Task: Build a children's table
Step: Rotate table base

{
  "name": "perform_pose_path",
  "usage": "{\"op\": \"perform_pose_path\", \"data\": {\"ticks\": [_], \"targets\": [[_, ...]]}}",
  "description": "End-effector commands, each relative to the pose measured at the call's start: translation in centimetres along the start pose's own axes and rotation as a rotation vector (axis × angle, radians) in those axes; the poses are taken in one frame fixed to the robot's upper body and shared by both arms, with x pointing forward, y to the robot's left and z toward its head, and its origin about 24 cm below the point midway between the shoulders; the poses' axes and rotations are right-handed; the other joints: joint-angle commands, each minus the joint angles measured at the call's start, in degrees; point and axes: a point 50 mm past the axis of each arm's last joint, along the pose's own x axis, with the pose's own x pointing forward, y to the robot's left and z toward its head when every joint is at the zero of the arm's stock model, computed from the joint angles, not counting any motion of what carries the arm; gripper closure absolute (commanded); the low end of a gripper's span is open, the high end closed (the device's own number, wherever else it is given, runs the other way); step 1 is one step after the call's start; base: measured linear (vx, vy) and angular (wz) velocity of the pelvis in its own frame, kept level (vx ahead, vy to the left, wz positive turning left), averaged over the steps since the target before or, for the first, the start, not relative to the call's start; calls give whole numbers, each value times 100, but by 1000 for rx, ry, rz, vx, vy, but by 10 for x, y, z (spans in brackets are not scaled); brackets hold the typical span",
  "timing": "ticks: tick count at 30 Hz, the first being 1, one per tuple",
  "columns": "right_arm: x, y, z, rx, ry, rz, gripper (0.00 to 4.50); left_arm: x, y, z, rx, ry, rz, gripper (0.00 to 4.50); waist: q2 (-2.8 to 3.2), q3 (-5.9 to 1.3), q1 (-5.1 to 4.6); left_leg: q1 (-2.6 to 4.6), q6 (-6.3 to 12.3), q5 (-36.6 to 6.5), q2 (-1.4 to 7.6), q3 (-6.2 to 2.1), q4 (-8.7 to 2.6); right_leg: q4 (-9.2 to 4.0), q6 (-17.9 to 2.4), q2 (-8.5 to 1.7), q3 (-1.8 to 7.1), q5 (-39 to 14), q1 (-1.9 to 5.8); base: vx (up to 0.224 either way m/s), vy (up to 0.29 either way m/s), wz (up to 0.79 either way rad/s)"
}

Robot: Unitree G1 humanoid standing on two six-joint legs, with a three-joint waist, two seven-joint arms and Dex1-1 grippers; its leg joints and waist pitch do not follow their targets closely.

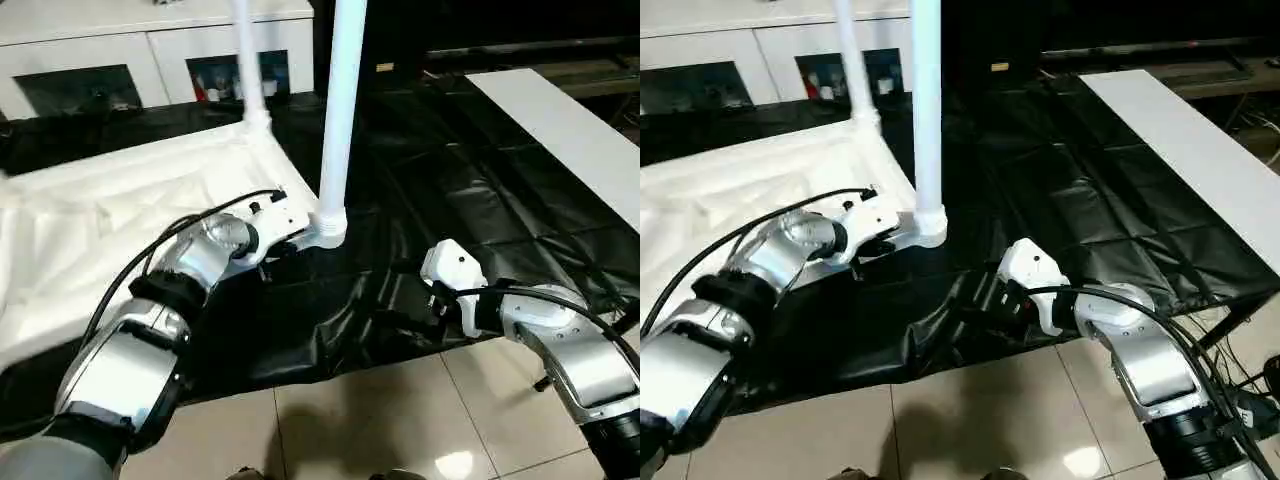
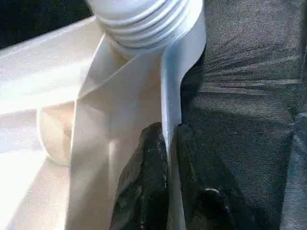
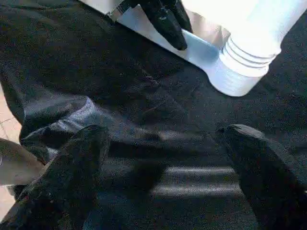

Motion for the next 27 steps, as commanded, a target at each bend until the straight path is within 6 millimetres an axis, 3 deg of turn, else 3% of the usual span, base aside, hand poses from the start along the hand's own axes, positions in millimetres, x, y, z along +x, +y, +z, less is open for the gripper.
{"op": "perform_pose_path", "data": {"ticks": [1, 10, 13, 14, 16, 19, 20, 22, 23, 24, 26, 27], "targets": [[2, -2, 2, -24, 6, -8, 32, -3, 7, 5, 53, -42, 69, 396, -61, -441, 39, 56, 670, -591, 289, -122, -392, -368, -1564, -473, 245, -201, 369, 0, 0, 0], [4, -7, 5, -26, -30, -84, 32, -10, 5, 12, 32, -196, 52, 317, -65, -438, 88, 60, 575, -546, 298, -109, -393, -333, -1552, -487, 259, -116, 358, 0, 0, 0], [4, -17, 9, -7, -73, -206, 32, -13, 6, 9, -30, -248, 70, 305, -74, -435, 92, 62, 467, -591, 288, -103, -405, -339, -1512, -483, 263, -275, 349, 0, 0, 0], [3, -24, 10, 36, -98, -317, 32, -16, 7, 7, -104, -284, 84, 305, -30, -435, 90, 80, 419, -635, 286, -106, -407, -340, -1499, -471, 263, -314, 336, 0, 0, 0], [3, -26, 10, 70, -118, -374, 32, -21, 8, 8, -167, -341, 100, 305, -48, -434, 71, 73, 339, -645, 285, -102, -420, -330, -1535, -472, 261, -305, 336, 0, 0, 0], [-1, -24, 11, 140, -169, -460, 32, -36, 9, 8, -353, -472, 234, 305, 15, -443, 78, 87, 302, -668, 310, -103, -418, -305, -1570, -479, 269, -168, 345, 0, 0, 0], [-2, -23, 10, 159, -180, -485, 32, -40, 9, 7, -403, -497, 278, 305, 7, -444, 73, 71, 327, -581, 353, -109, -426, -272, -1631, -487, 269, 60, 356, 0, 0, 0], [-7, -21, 10, 177, -210, -556, 32, -54, 3, 6, -518, -598, 438, 305, 0, -444, 64, 58, 418, -540, 317, -98, -412, -294, -1634, -456, 253, 109, 342, 0, 0, 0], [-10, -19, 9, 175, -219, -609, 32, -63, -4, 2, -603, -648, 575, 305, -9, -438, 68, 39, 426, -566, 355, -107, -418, -286, -1634, -486, 261, 95, 373, 0, 0, 0], [-10, -19, 9, 175, -219, -610, 32, -64, -4, 2, -605, -649, 579, 305, -30, -418, 54, 41, 441, -631, 350, -91, -427, -324, -1610, -465, 253, -19, 351, 0, 0, 0], [-9, -17, 7, 193, -217, -624, 32, -66, -11, -1, -667, -649, 630, 305, -40, -383, 45, 96, 402, -1037, 277, -67, -442, -444, -1302, -395, 242, -988, 279, 0, 0, 0], [-6, -12, 7, 214, -227, -654, 32, -69, -23, -9, -700, -598, 755, 305, -11, -346, 41, -195, 856, -1108, 248, -388, -602, -351, -1192, -509, -117, -1228, 495, 0, 0, 0]]}}
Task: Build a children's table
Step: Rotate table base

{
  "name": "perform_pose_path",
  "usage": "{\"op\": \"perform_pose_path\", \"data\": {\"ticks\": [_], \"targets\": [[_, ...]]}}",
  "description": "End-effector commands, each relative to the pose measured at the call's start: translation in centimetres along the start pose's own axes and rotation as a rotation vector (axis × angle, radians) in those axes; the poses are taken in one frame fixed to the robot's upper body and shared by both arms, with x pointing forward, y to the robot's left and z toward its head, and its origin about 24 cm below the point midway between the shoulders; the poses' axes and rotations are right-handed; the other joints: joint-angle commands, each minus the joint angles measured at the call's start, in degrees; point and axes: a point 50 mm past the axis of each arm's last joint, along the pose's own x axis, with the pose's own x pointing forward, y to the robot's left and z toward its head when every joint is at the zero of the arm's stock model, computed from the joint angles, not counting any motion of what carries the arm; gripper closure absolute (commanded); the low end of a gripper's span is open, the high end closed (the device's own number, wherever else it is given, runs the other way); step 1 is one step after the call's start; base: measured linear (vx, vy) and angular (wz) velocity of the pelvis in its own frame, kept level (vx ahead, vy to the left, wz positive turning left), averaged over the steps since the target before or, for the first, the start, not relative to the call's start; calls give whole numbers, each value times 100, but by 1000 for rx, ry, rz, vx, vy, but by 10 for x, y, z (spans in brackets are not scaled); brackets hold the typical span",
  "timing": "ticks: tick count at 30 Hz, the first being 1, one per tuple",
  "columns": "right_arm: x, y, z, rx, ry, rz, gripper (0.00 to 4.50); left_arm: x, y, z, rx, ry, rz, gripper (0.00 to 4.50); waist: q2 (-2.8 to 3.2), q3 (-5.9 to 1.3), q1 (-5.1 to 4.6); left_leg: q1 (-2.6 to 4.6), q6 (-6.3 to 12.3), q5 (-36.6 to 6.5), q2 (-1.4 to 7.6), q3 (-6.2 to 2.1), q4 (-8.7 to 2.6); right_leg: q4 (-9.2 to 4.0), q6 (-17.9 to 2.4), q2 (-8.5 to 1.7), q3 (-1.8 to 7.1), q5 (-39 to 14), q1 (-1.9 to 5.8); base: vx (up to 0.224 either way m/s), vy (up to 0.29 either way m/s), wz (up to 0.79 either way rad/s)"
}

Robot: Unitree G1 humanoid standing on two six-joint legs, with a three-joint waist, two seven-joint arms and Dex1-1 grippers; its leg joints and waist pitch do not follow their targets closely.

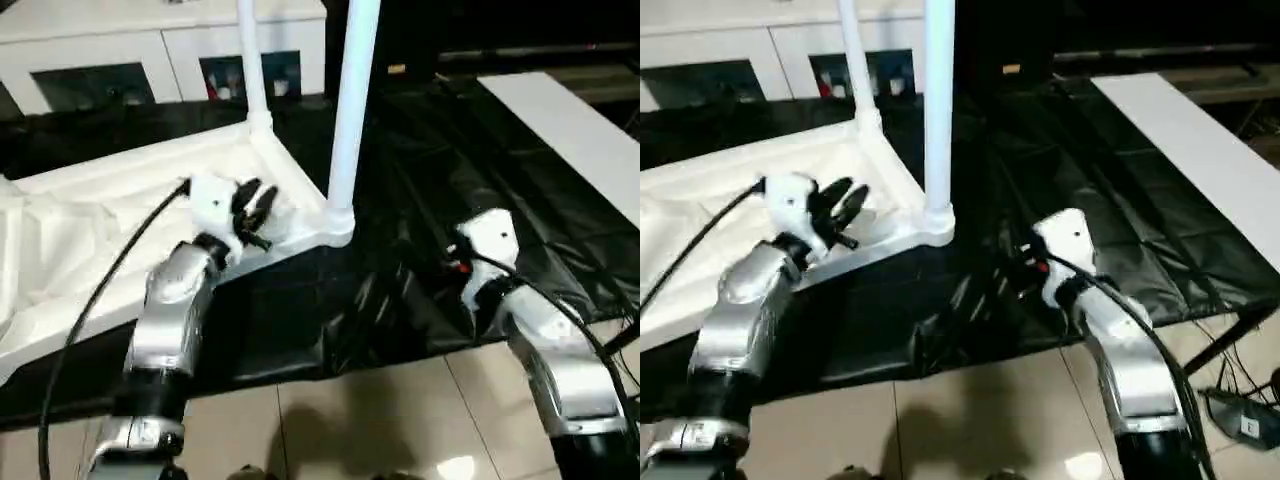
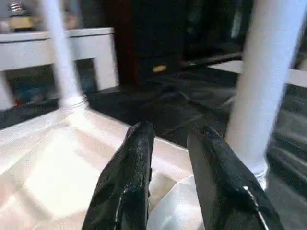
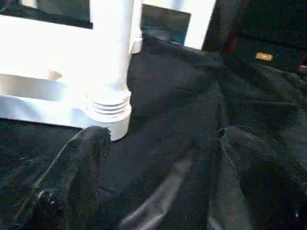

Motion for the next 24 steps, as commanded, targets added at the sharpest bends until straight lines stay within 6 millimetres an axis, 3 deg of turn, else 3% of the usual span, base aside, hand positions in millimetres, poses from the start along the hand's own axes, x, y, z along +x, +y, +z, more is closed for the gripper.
{"op": "perform_pose_path", "data": {"ticks": [1, 2, 3, 4, 5, 6, 7, 8, 9, 10, 11, 12, 13, 14, 15, 16, 17, 18, 19, 20, 21, 22, 23, 24], "targets": [[-1, 3, 2, 16, -14, -42, 32, -11, 4, -1, 10, -11, 138, 305, 8, -336, -39, -110, 1013, -1207, 323, -408, -599, -370, -1124, -399, -100, -1262, 417, -38, -16, 31], [1, 6, 2, 30, -16, -45, 32, -15, 4, -4, 26, -5, 182, 305, 58, -319, -184, -147, 1035, -1663, 431, -639, -643, -346, -1063, -351, -220, -1363, 449, 18, -47, 55], [3, 10, 2, 41, -18, -48, 32, -20, 4, -6, 42, 16, 236, 305, 156, -346, -198, -65, 994, -1904, 530, -801, -712, -260, -1087, -273, -288, -1313, 444, 18, -47, 55], [4, 12, 2, 50, -18, -45, 32, -21, 4, -7, 55, 22, 242, 305, 188, -345, -354, 74, 1216, -1940, 728, -1209, -847, 32, -1261, -108, -320, -990, 328, 14, -101, 56], [6, 17, 2, 60, -15, -32, 32, -24, 5, -6, 72, 32, 276, 305, 232, -312, -417, 152, 1412, -2024, 752, -1486, -966, 303, -1356, 4, -298, -1244, 225, -9, -141, 58], [8, 21, 0, 55, -8, -20, 32, -25, 7, -4, 107, 39, 305, 305, 191, -300, -419, 166, 1363, -2139, 661, -1693, -1006, 488, -1385, 48, -140, -1431, 140, -9, -141, 58], [8, 22, -1, 59, -3, -24, 32, -26, 7, -4, 103, 41, 316, 305, 168, -291, -397, 113, 1288, -2223, 579, -1738, -1037, 496, -1436, 27, -61, -1449, 163, -21, -194, 66], [9, 22, -2, 61, 0, -26, 32, -26, 7, -4, 102, 41, 320, 305, 41, -283, -316, -78, 1068, -2318, 223, -1682, -1000, 238, -1822, -65, 88, -1619, 288, -37, -255, 73], [9, 23, -3, 63, 7, -31, 32, -26, 8, -4, 89, 43, 335, 305, -43, -276, -271, -156, 901, -2266, 3, -1562, -811, -25, -2114, -138, 123, -1879, 312, -37, -255, 73], [10, 25, -6, 88, 22, -42, 32, -27, 8, -2, 70, 41, 349, 305, -332, -335, -151, -134, 458, -1573, -567, -753, 772, -901, -2491, -688, -51, -3445, 222, -51, -269, 71], [11, 27, -8, 74, 38, -34, 32, -27, 8, 0, 63, 50, 351, 305, -441, -272, -101, -368, 771, -1240, -518, -162, 1218, -768, -2251, -417, 441, -3112, 452, -43, -258, 31], [11, 28, -9, 63, 45, -29, 32, -28, 7, 1, 63, 56, 353, 305, -362, -207, 54, -288, 747, -972, -506, -134, 1036, -724, -1341, -435, 533, -2861, 437, -43, -258, 31], [11, 29, -9, 68, 40, -18, 32, -27, 5, 2, 61, 54, 340, 305, -395, -244, 81, -224, 801, -1032, -508, -126, 877, -739, -813, -464, 634, -2779, 483, -32, -252, 18], [11, 30, -8, 72, 34, -10, 32, -27, 3, 2, 30, 54, 315, 305, -321, -288, 202, -71, 1034, -843, -433, -194, 445, -796, 184, -496, 780, -2396, 598, -31, -223, 41], [11, 32, -7, 73, 27, -3, 32, -28, 1, 2, 45, 56, 291, 305, -253, -312, 240, 9, 1158, -667, -303, -273, 262, -829, 617, -508, 812, -2181, 621, -31, -223, 41], [12, 32, -6, 69, 22, 0, 32, -28, -1, 1, 40, 63, 278, 305, -181, -404, 238, 237, 1358, -134, 85, -507, -17, -655, 1229, -165, 580, -1240, 508, -28, -201, 35], [13, 33, -6, 63, 21, 1, 32, -29, -2, 1, 38, 70, 275, 305, -61, -473, 152, 627, 1823, -209, 1123, -968, -337, -249, 1139, -456, 319, -969, 229, -11, -173, 23], [14, 33, -5, 59, 20, 3, 32, -29, -3, 1, 53, 72, 275, 305, -112, -473, 71, 851, 1974, -447, 1629, -1148, -484, 406, 544, -859, 648, -817, -99, -11, -173, 23], [15, 34, -5, 58, 20, 4, 32, -29, -3, 1, 60, 73, 276, 305, -153, -402, 77, 864, 1761, -778, 1426, -966, -437, 411, 141, -915, 791, -788, -199, 23, -155, 36], [17, 33, -5, 59, 21, 2, 32, -30, -5, 2, 52, 73, 270, 305, -459, -232, 167, 531, 870, -1682, 57, -106, 81, -473, 18, -681, 1095, -2152, 200, 60, -164, 37], [18, 33, -4, 60, 22, -1, 32, -30, -6, 2, 44, 73, 265, 305, -392, -124, 331, 289, 788, -1090, -261, -149, 674, -815, 354, -751, 1245, -5089, 429, 60, -164, 37], [19, 32, -4, 65, 23, -8, 32, -30, -6, 2, 52, 77, 271, 305, -426, -114, 349, 264, 685, -939, -321, -124, 773, -839, 554, -562, 1234, -5908, 415, 42, -124, 13], [20, 31, -3, 68, 23, -12, 32, -30, -5, 3, 61, 77, 270, 305, -480, -149, 383, 99, 583, -860, -414, -221, 686, -748, 626, -474, 1240, -5738, 709, 22, -71, 10], [21, 31, -3, 70, 23, -14, 32, -30, -5, 3, 70, 78, 270, 305, -456, -209, 447, 137, 581, -754, -456, -281, 535, -684, 354, -274, 1297, -4716, 812, 22, -71, 10]]}}
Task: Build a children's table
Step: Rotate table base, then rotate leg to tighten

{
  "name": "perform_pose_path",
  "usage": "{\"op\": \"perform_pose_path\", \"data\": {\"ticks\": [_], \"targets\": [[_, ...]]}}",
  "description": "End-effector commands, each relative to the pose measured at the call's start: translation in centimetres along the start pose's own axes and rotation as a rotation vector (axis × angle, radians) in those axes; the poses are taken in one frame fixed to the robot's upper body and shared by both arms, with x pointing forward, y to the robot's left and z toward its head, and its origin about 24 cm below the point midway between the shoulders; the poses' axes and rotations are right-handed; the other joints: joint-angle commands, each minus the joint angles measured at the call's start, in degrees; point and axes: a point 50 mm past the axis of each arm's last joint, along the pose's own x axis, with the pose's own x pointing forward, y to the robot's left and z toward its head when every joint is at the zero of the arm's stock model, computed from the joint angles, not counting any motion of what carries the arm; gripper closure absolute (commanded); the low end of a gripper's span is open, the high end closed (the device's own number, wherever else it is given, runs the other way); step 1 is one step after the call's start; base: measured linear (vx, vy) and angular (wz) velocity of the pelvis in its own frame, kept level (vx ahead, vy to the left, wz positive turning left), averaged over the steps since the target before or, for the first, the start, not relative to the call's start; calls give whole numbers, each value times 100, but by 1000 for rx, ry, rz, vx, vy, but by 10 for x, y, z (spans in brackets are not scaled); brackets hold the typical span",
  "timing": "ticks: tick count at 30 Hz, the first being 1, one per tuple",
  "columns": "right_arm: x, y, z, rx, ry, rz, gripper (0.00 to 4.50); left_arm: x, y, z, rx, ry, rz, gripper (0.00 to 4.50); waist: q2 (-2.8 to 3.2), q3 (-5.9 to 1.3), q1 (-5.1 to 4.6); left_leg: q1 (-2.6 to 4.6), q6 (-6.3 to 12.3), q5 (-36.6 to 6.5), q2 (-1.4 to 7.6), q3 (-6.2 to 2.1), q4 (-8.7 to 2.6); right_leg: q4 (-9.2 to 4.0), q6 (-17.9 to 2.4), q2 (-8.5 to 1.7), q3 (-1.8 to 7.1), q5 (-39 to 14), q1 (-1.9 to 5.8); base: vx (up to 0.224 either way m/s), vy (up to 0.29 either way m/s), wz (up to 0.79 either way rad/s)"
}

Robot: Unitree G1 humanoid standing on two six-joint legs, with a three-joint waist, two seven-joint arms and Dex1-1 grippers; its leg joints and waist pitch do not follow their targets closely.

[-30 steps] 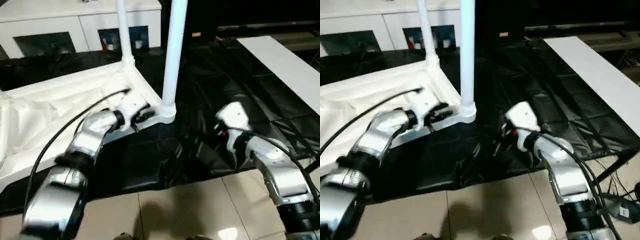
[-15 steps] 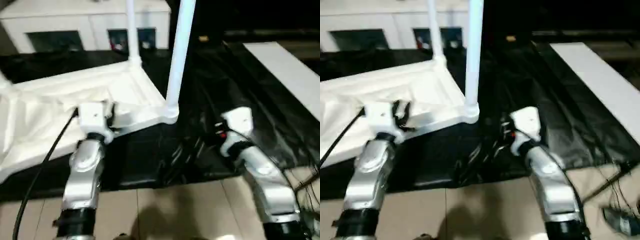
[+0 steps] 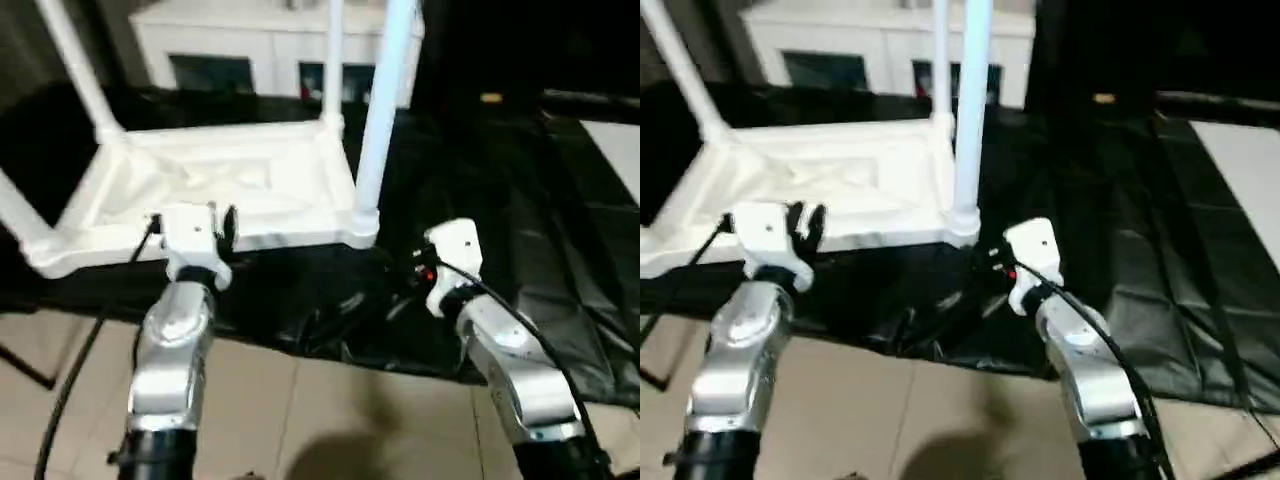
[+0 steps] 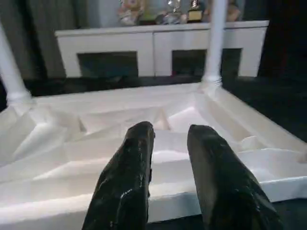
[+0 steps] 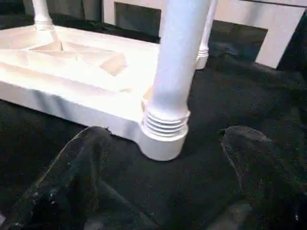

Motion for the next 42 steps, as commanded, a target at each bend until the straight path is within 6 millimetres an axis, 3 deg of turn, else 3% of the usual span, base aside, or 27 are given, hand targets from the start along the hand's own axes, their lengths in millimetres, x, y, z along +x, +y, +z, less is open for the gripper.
{"op": "perform_pose_path", "data": {"ticks": [1, 4, 5, 6, 7, 8, 11, 13, 14, 15, 17, 19, 20, 21, 22, 23, 24, 26, 27, 28, 33, 36, 37, 38, 40, 41, 42], "targets": [[5, -1, 5, 7, -9, -4, 32, 0, 4, 3, 24, -2, 15, 305, -239, -251, 157, -459, 344, -6, 7, -156, -196, -1049, 435, -948, 697, -3581, 745, 36, -36, 29], [6, 2, 4, 6, -5, -4, 32, -1, 7, 3, 35, 3, 13, 305, 67, -208, 57, -278, 569, 300, 223, -190, -563, -1352, -364, -1089, 217, -3580, 673, 47, 21, 48], [6, 2, 4, 1, -7, -6, 32, -1, 8, 3, 38, 4, 6, 305, 201, -210, 2, -277, 569, -70, 466, -284, -898, -1269, -427, -973, -96, -3250, 747, 106, 105, 39], [6, 3, 5, 1, -14, -8, 32, -1, 9, 2, 40, 6, 1, 305, 448, -368, -171, 605, 345, -710, 1139, -750, -1271, -667, -255, -495, -329, -1983, 249, 106, 105, 39], [6, 3, 5, 2, -15, -3, 32, -1, 10, 2, 41, 8, 6, 305, 415, -332, -343, 673, 478, -1438, 1438, -987, -1498, -153, -168, -491, -377, -1220, 81, 167, 75, 19], [5, 4, 4, 2, -16, 3, 32, -2, 10, 2, 44, 7, 8, 305, 415, -441, -342, 858, 612, -1527, 1315, -950, -1378, 250, 160, -424, -418, -461, -326, 171, 72, 13], [5, 3, 3, -6, -14, 6, 32, -2, 10, 2, 50, 7, 1, 305, 344, -458, -466, 721, 1697, 408, 883, -637, -1272, 362, 709, -466, -449, 231, -674, 146, 58, 8], [6, 2, 3, -7, -16, -4, 32, -1, 9, 3, 54, 7, -8, 305, 158, -483, -555, 642, 1870, 1065, 572, -379, -1184, -70, 470, -571, -360, 903, -662, 135, -11, 0], [5, 1, 3, 7, -16, -11, 32, 0, 8, 4, 51, 3, -17, 305, -159, -519, -531, 364, 1483, 357, 130, -64, -991, -546, 122, -809, -34, 987, -172, 152, -98, 8], [4, 1, 3, 16, -17, -15, 32, 0, 6, 4, 48, 2, -38, 305, -248, -526, -261, -61, 982, -616, -229, 73, -288, -1105, -686, -1442, 759, -1025, 456, 152, -98, 8], [-3, 2, 4, 48, -27, 9, 32, -2, -2, 4, 34, 2, -129, 305, -205, -522, -241, -488, 247, -67, 28, -219, 95, -992, -1771, -1575, 789, -1120, 774, 169, -62, 4], [-5, 2, 5, 58, -32, 16, 32, -3, -4, 4, 23, 3, -166, 305, -89, -418, -264, -573, -175, 339, 175, -282, 86, -1030, -2024, -1526, 535, -744, 697, 149, -33, -5], [-10, 3, 5, 62, -44, 36, 32, -5, -9, 3, -4, 8, -232, 305, 30, -395, -258, -609, -205, 743, 307, -299, -194, -1059, -1895, -1392, 280, -767, 635, 127, 11, -7], [-16, 6, 6, 73, -58, 75, 32, -8, -12, 2, -24, 12, -280, 305, 256, -363, -280, -487, -84, 1223, 480, -269, -814, -965, -1361, -973, -81, -729, 470, 127, 11, -7], [-24, 8, 7, 67, -70, 109, 32, -13, -16, 0, -25, 19, -363, 305, 504, -412, -272, -289, -36, 1212, 615, -316, -1048, -816, -910, -698, -214, -399, 360, 140, 81, -1], [-35, 7, 6, 60, -76, 117, 32, -19, -20, -3, -37, 31, -452, 305, 483, -477, -563, 15, 529, 1065, 1013, -630, -1074, -259, -419, -413, -280, 130, -32, 160, 97, 4], [-37, 7, 6, 58, -76, 115, 32, -20, -21, -3, -39, 33, -468, 305, 459, -526, -489, 142, 1096, 2357, 1098, -706, -896, -225, -260, -627, -128, 720, -189, 160, 97, 4], [-42, 2, 2, 64, -62, 84, 32, -20, -21, -8, 28, 68, -487, 305, 386, -629, -394, -79, 1250, 4536, 757, -494, -559, -333, -298, -838, 61, 2361, -119, 92, 55, -2], [-42, 2, 1, 63, -58, 77, 32, -19, -21, -9, 35, 70, -482, 305, 275, -685, -360, -293, 949, 4475, 482, -313, -594, -285, -421, -819, 73, 3252, 147, 60, 41, -5], [-41, -2, -1, 57, -40, 40, 32, -15, -19, -9, 58, 69, -441, 305, 288, -673, -318, -349, 808, 4117, 448, -265, -644, -310, -453, -817, 63, 3430, 172, 0, 0, 0], [-34, -17, -4, 45, 24, -82, 32, 2, -5, -8, 64, 55, -255, 305, 306, -345, -393, -286, -191, -1243, 633, -122, -1103, -768, -951, -940, 102, -707, 160, -76, -27, 2], [-31, -23, -7, 83, 39, -129, 32, 5, -2, -9, 59, 71, -225, 305, 217, -300, -332, -271, -107, -1259, 583, -46, -944, -1097, -585, -1280, 315, -2859, 180, -86, -33, 0], [-29, -25, -6, 93, 37, -138, 32, 5, -2, -9, 55, 70, -219, 305, 184, -302, -259, 183, -431, -1279, 603, 175, -573, -1354, -207, -1180, 747, -3748, -189, -118, 2, -25], [-27, -26, -6, 94, 38, -143, 32, 5, -4, -9, 50, 68, -219, 305, 144, -336, -166, -164, -344, -833, 492, 94, -661, -1287, -4, -1173, 1034, -3837, 193, -68, 54, -54], [-22, -27, -5, 95, 42, -150, 32, 6, -7, -8, 53, 61, -218, 305, 16, -372, -63, -237, -67, -589, 396, 60, -451, -1316, 112, -1147, 1411, -3627, 210, -34, 80, -57], [-18, -26, -5, 71, 53, -137, 32, 7, -10, -8, 85, 53, -194, 305, 124, -392, -13, -572, 398, -92, 475, -280, -450, -1266, -217, -1531, 1208, -3009, 330, -38, 177, -32], [-18, -26, -5, 69, 54, -134, 32, 7, -10, -8, 83, 54, -192, 305, 232, -404, -152, -443, 523, -110, 517, -307, -821, -1122, -478, -1091, 808, -2391, 127, -38, 177, -32]]}}
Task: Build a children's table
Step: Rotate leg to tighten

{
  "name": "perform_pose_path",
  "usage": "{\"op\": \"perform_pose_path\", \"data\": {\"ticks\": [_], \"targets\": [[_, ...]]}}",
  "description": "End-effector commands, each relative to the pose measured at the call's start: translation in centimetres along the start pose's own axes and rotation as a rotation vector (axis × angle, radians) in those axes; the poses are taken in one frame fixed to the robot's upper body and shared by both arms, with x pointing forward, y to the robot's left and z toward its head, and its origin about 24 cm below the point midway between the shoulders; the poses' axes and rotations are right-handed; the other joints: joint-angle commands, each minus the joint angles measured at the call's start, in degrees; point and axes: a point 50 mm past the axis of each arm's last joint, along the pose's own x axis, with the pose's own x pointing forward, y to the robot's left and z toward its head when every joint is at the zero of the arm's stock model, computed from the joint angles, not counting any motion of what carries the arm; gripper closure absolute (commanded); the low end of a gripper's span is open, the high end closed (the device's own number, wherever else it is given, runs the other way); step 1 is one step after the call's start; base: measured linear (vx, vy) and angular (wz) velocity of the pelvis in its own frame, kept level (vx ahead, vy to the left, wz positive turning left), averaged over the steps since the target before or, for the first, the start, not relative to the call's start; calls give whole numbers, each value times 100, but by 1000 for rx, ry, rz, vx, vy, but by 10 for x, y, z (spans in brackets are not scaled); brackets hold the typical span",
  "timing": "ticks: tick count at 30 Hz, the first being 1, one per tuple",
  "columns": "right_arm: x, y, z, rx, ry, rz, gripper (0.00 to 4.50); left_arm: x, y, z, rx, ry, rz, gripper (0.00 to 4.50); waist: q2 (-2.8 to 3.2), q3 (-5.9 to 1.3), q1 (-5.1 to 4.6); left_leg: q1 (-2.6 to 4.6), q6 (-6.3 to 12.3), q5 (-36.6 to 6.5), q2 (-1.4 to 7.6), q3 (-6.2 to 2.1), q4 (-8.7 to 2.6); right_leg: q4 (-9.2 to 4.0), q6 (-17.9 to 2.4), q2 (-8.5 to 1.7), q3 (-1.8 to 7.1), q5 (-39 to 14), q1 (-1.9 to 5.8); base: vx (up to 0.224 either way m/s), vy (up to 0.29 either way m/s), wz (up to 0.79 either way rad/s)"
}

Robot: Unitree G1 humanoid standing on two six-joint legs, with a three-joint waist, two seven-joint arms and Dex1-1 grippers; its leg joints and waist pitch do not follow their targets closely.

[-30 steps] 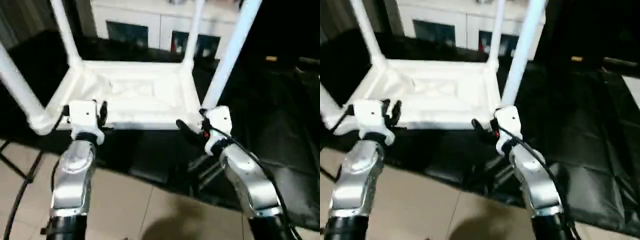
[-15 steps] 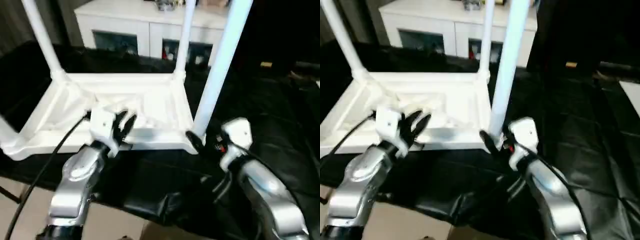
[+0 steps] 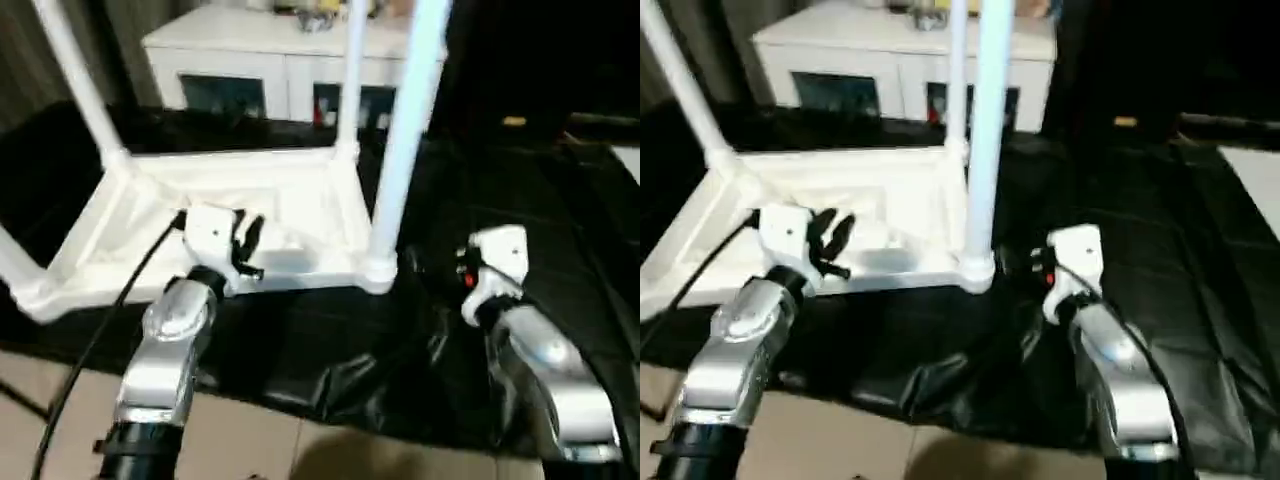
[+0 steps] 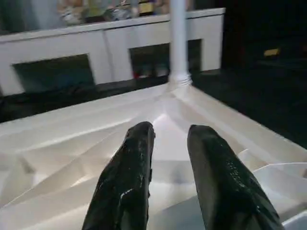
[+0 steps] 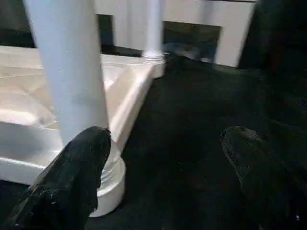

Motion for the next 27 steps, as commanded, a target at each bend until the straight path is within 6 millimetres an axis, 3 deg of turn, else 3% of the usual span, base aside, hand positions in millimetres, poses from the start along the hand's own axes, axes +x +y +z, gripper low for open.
{"op": "perform_pose_path", "data": {"ticks": [1, 2, 3, 4, 5, 6, 7, 8, 9, 10, 11, 12, 13, 14, 15, 16, 17, 18, 19, 20, 21, 22, 23, 24, 25, 26, 27], "targets": [[7, 8, 2, -12, 11, 34, 32, 0, 7, -2, 20, 16, 52, 305, -107, -244, -87, -50, 739, -720, 385, -211, -732, -651, -1298, -330, 77, -2453, 83, -38, 201, -1], [7, 9, 2, -21, 14, 47, 32, 1, 6, -1, 21, 19, 58, 305, 68, -365, -270, 231, 598, -1116, 491, -353, -862, -273, -1307, 19, -277, -1172, -66, -26, 187, 3], [8, 11, 2, -20, 14, 58, 32, 1, 5, -1, 34, 16, 63, 305, 145, -391, -339, 180, 249, -926, 600, -450, -923, -99, -1128, 9, -402, -94, -25, -26, 187, 3], [9, 12, 2, -19, 12, 67, 32, 2, 4, 0, 40, 16, 64, 305, 181, -392, -346, 168, -151, -859, 692, -534, -972, -60, -1013, 9, -467, 156, -14, -38, 183, 4], [9, 14, 3, -20, 9, 77, 32, 2, 3, 0, 48, 15, 68, 305, 236, -383, -404, 212, -767, -721, 940, -673, -1067, 21, -724, -18, -552, 89, -81, -32, 129, 2], [9, 14, 3, -20, 7, 83, 32, 2, 3, 1, 50, 15, 71, 305, 211, -371, -445, 230, -833, -675, 1089, -757, -1123, 77, -570, -55, -579, -104, -110, -32, 129, 2], [10, 15, 3, -23, 9, 83, 32, 1, 3, 0, 29, 12, 84, 305, 174, -376, -474, 240, -595, -632, 1307, -892, -1205, 245, -301, -108, -616, -578, -159, 0, 0, 0], [10, 14, 2, -23, 10, 80, 32, 1, 5, 0, 37, 25, 93, 305, 156, -447, -462, 320, -191, -187, 1424, -990, -1159, 377, -272, -181, -611, -777, -260, -52, -14, 0], [10, 14, 2, -23, 10, 79, 32, 1, 6, -1, 48, 32, 98, 305, 77, -460, -452, 283, 530, 57, 1317, -899, -1107, 383, -309, -236, -538, -749, -222, -52, -14, 0], [10, 13, 2, -23, 11, 75, 32, 1, 6, 0, 43, 27, 96, 305, 46, -465, -440, 253, 920, 91, 1184, -816, -1073, 289, -434, -285, -497, -604, -173, -78, -61, 0], [10, 12, 1, -26, 14, 64, 32, 0, 7, 2, 24, 7, 88, 305, -62, -474, -410, 77, 1349, -24, 835, -593, -892, -59, -915, -453, -363, -67, -29, -86, -113, -6], [10, 12, 1, -26, 15, 62, 32, 0, 8, 3, 35, 4, 95, 305, -159, -488, -363, -121, 1294, -204, 542, -351, -721, -285, -1187, -629, -267, 420, 88, -86, -113, -6], [10, 11, 1, -26, 16, 57, 32, 1, 9, 3, 39, 3, 99, 305, -325, -462, -182, -403, 886, -20, 128, -3, -332, -499, -1036, -988, -231, 677, 317, -100, -135, -10], [10, 11, 0, -18, 17, 51, 32, 2, 10, 6, 15, -7, 88, 305, -340, -398, -49, -336, 509, -40, 223, -29, -358, -593, -531, -1006, -220, -310, 214, -107, -111, -18], [10, 11, 0, -14, 17, 49, 32, 2, 11, 7, 3, -16, 84, 305, -267, -356, -39, -348, 237, -141, 309, -62, -520, -601, -484, -846, -355, -1519, 215, -107, -111, -18], [10, 11, 1, -2, 16, 54, 32, 2, 10, 7, -16, -18, 68, 305, -222, -339, -36, -329, 136, -353, 360, -64, -609, -623, -529, -743, -413, -2028, 175, -94, -68, -21], [9, 12, 1, 27, 17, 65, 32, 2, 9, 8, -9, -19, 63, 305, -118, -292, -92, -180, -109, -1412, 493, -112, -741, -628, -642, -642, -486, -3048, 112, -83, -17, -17], [9, 12, 1, 34, 17, 67, 32, 2, 9, 8, -4, -18, 64, 305, -122, -245, -156, -113, -246, -2116, 523, -137, -783, -649, -615, -592, -534, -3571, 59, -83, -17, -17], [10, 13, 1, 26, 17, 75, 32, 2, 9, 7, -9, -11, 59, 305, -121, -211, -241, 13, -514, -3167, 531, -207, -806, -736, -470, -544, -638, -4273, 59, -66, 14, -16], [10, 13, 2, 18, 16, 80, 32, 2, 8, 6, -16, -5, 53, 305, -64, -123, -300, 249, -634, -4127, 534, -257, -785, -860, -376, -463, -805, -4609, -26, -57, 32, -13], [10, 13, 2, 18, 16, 80, 32, 2, 8, 6, -16, -5, 53, 305, 31, -73, -368, 320, -685, -4858, 584, -295, -927, -794, -364, -310, -1040, -4229, 110, -57, 32, -13], [11, 13, 2, 9, 15, 81, 32, 2, 7, 5, -20, -1, 40, 305, 143, -30, -371, 126, -733, -5345, 682, -276, -1292, -373, -444, -176, -1107, -3580, 372, -61, 43, -11], [11, 13, 2, 9, 15, 79, 32, 2, 6, 5, -21, 1, 38, 305, 175, 9, -150, -403, -755, -5919, 727, -19, -1850, 804, -529, 10, -1152, -1885, 942, -68, 15, 3], [12, 12, 2, 6, 15, 69, 32, 1, 6, 4, -22, 3, 33, 305, 66, -114, 36, -230, -402, -5011, 634, 245, -1561, 730, -481, -88, -812, -2221, 877, -68, 15, 3], [12, 12, 2, 5, 14, 62, 32, 1, 5, 4, -23, 4, 29, 305, -223, -236, -138, 92, -299, -4103, 573, 288, -1121, 276, -422, -373, -483, -3761, 711, 30, -78, 3], [12, 12, 2, 3, 14, 59, 32, 1, 5, 3, -25, 5, 28, 305, -329, 48, -73, 140, 163, -1154, 195, 15, 707, -1294, -977, -1359, 66, -6781, 262, 121, -91, -4], [13, 12, 2, 3, 14, 59, 32, 0, 6, 3, -24, 8, 31, 305, -288, 46, 21, -438, 214, -238, 11, -225, 784, -1110, -1076, -1154, 237, -6580, 894, 121, -91, -4]]}}
